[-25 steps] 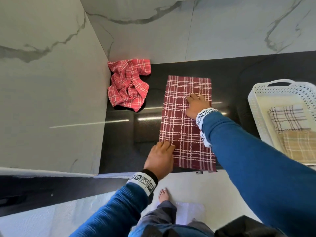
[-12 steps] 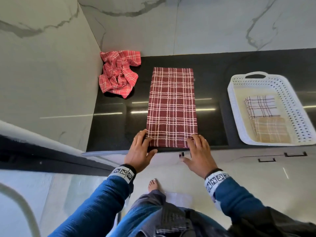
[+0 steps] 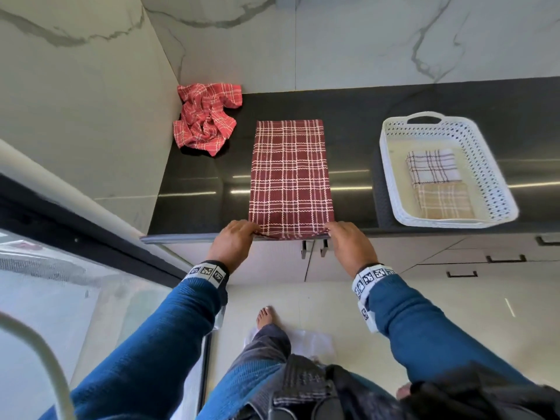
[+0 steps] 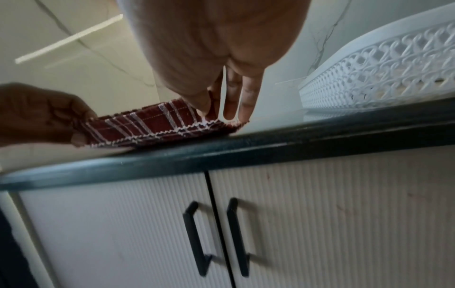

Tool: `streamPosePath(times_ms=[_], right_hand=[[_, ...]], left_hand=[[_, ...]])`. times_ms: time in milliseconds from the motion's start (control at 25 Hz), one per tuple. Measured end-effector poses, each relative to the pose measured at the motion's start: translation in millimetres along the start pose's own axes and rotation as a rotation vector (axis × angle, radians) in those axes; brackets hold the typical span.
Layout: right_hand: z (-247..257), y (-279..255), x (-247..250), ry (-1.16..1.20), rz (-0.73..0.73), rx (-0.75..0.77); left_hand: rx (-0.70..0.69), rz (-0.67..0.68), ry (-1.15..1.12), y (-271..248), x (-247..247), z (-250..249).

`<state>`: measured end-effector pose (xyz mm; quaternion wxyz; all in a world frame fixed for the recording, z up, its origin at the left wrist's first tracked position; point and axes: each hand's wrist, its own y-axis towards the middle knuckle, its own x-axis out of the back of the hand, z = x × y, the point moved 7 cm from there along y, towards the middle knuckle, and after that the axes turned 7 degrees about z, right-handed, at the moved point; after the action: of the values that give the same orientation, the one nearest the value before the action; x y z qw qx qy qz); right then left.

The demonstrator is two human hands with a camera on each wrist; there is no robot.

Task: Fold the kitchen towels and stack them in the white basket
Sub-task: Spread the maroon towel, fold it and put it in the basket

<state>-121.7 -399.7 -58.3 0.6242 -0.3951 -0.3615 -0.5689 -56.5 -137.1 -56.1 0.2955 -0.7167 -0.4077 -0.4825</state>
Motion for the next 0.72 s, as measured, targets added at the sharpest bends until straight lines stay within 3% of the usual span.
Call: streamPosePath(times_ms=[120,280,360,440,560,720], right_hand=[[1.0,-13.2,19.2,0.118,0.002,-0.028],[5.0,-40.2,24.5,0.3,0.41,-0.038],[11.0,-49.2,45.2,0.418,0.467,-0.055],[21.0,-43.8,76.4,0.538,0.387,-0.049],[26.0,-7.8,116.3,0.651,0.135,-0.076],[-4.1,73.5,122.4,0.657,-0.125,-0.244]], left_hand=[[0.086,0.03,-0.134,-17.4,14.0,2.6],[0.036,0.321,-0.177,-51.5,23.9,-2.8],[0.063,0.379,-0.294,-59.6,44.9,-0.4],[0.052,0.24,-0.452,-53.8,81.1,-1.9],[0.069,-0.03,-0.709,-12.8,121.5,-1.4],[0.105,-0.134,-0.732,94.3,118.5,14.5]])
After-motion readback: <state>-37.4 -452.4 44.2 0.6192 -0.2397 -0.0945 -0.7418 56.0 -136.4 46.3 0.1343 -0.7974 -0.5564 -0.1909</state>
